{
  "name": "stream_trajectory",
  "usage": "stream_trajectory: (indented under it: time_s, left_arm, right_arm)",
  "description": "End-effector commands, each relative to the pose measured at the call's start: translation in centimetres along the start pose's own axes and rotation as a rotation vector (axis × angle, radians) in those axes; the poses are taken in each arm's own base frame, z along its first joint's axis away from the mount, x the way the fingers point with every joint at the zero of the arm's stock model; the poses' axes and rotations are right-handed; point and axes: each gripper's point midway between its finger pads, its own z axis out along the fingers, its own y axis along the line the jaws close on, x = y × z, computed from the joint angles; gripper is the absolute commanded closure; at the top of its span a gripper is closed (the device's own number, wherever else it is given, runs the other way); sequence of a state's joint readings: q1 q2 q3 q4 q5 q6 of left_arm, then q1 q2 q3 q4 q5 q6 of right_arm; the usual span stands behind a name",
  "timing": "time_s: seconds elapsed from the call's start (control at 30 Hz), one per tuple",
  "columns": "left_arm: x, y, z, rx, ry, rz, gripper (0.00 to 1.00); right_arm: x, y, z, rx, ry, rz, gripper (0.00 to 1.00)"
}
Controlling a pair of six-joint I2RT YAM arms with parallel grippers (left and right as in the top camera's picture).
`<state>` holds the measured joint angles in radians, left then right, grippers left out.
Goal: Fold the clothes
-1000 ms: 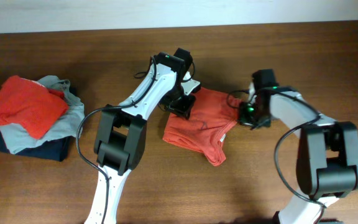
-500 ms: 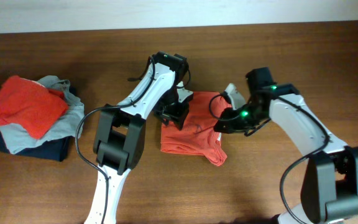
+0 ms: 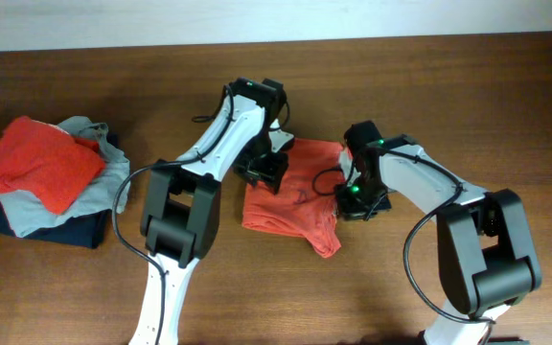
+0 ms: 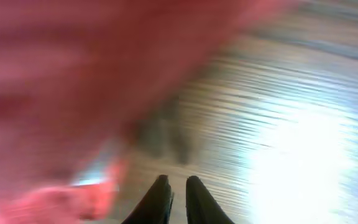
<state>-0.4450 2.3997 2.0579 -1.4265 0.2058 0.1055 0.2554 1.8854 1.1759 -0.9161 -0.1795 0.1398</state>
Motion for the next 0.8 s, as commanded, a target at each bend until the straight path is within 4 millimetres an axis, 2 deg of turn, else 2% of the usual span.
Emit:
stream_trajectory:
  time_s: [0.0, 0.07, 0.13, 0.17, 0.2, 0.27, 0.37, 0.4, 0.43, 0.47, 0.5, 0.6, 0.67, 0.73, 0.77]
  left_arm:
    - [-0.2, 1.9, 0.2, -0.013, 0.0, -0.03, 0.45]
    - [-0.2, 1.9, 0.2, -0.012, -0.002, -0.031, 0.45]
    - [-0.3, 1.9, 0.2, -0.012, -0.007, -0.029, 0.44]
    - [-0.4, 1.9, 0.2, -0.013, -0.01, -0.027, 0.42]
    - [-0.6, 1.8, 0.2, -0.01, -0.015, -0.026, 0.41]
    - [-0.7, 1.6, 0.2, 0.003, -0.023, -0.028, 0.41]
    - [-0.9, 1.0, 0.2, 0.036, -0.03, -0.026, 0.41]
    - [-1.0, 0.8, 0.2, 0.047, -0.033, -0.025, 0.41]
    - [-1.0, 0.8, 0.2, 0.047, -0.033, -0.025, 0.41]
    - [-1.0, 0.8, 0.2, 0.047, -0.033, -0.025, 0.41]
    - [-0.9, 0.8, 0.2, 0.048, -0.03, -0.025, 0.41]
    - [-0.9, 0.8, 0.2, 0.047, -0.03, -0.025, 0.41]
    - [-0.9, 0.9, 0.0, 0.047, -0.032, -0.028, 0.42]
    - [-0.9, 1.2, -0.4, 0.045, -0.034, -0.035, 0.42]
    - [-0.8, 1.3, -0.8, 0.046, -0.034, -0.04, 0.42]
  right_arm:
    - [0.3, -2.4, -0.5, 0.036, 0.014, 0.123, 0.87]
    - [0.3, 2.3, -2.2, -0.264, -0.009, -0.068, 0.76]
    - [0.3, 5.7, -4.4, -0.469, -0.056, -0.176, 0.64]
    - [0.3, 6.4, -5.0, -0.513, -0.07, -0.194, 0.6]
    - [0.2, 6.6, -5.0, -0.507, -0.076, -0.204, 0.55]
    - [-0.1, 7.2, -4.5, -0.498, -0.085, -0.232, 0.51]
    - [-0.8, 8.5, -3.9, -0.496, -0.111, -0.286, 0.51]
    - [-1.0, 8.8, -3.6, -0.484, -0.117, -0.29, 0.56]
    - [-1.5, 8.6, -2.8, -0.432, -0.119, -0.272, 0.64]
    - [-2.0, 7.5, -1.7, -0.326, -0.12, -0.232, 0.77]
    - [-2.2, 6.6, -0.9, -0.249, -0.116, -0.207, 0.83]
    - [-2.4, 4.7, 1.4, -0.116, -0.085, -0.194, 0.84]
    - [-2.0, 3.5, 3.2, -0.068, -0.036, -0.172, 0.94]
    - [-1.0, 0.8, 4.4, 0.028, 0.033, -0.068, 0.96]
    - [-0.4, -0.5, 4.4, 0.076, 0.056, -0.013, 0.96]
